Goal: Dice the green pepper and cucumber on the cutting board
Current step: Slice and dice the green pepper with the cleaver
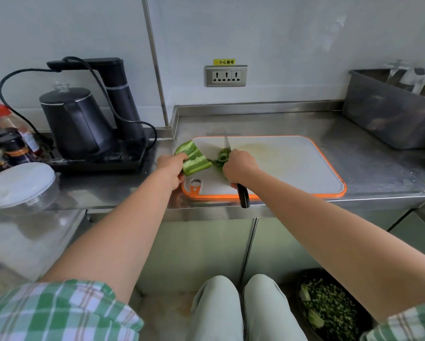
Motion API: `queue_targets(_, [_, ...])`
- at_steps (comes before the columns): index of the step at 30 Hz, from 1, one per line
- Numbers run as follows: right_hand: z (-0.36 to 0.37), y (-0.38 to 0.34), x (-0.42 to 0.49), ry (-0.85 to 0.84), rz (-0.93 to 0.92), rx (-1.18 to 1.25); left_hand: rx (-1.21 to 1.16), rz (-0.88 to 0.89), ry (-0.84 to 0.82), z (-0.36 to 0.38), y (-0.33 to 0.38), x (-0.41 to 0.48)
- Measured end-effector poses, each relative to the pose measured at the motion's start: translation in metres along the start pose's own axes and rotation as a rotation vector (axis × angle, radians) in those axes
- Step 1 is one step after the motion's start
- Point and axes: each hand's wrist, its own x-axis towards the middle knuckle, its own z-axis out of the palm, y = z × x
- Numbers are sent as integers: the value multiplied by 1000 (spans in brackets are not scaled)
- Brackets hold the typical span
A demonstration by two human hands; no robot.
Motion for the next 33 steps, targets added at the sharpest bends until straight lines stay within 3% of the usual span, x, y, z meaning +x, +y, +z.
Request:
queue_targets(10, [-5, 7, 1, 2, -24, 7, -19, -23, -36, 4, 2, 2])
queue_targets(18, [-37, 46, 7, 144, 22, 237, 15, 24, -81, 38, 16, 0])
queue_targets(23, [-44, 76, 7, 133, 28, 261, 163, 134, -5, 62, 6, 18])
queue_targets(29, [-41, 91, 14, 83, 27, 288, 221, 113, 78, 69, -10, 33])
queue_targets(33, [-36, 95, 18, 43, 30, 258, 524, 76, 137, 69, -7, 21])
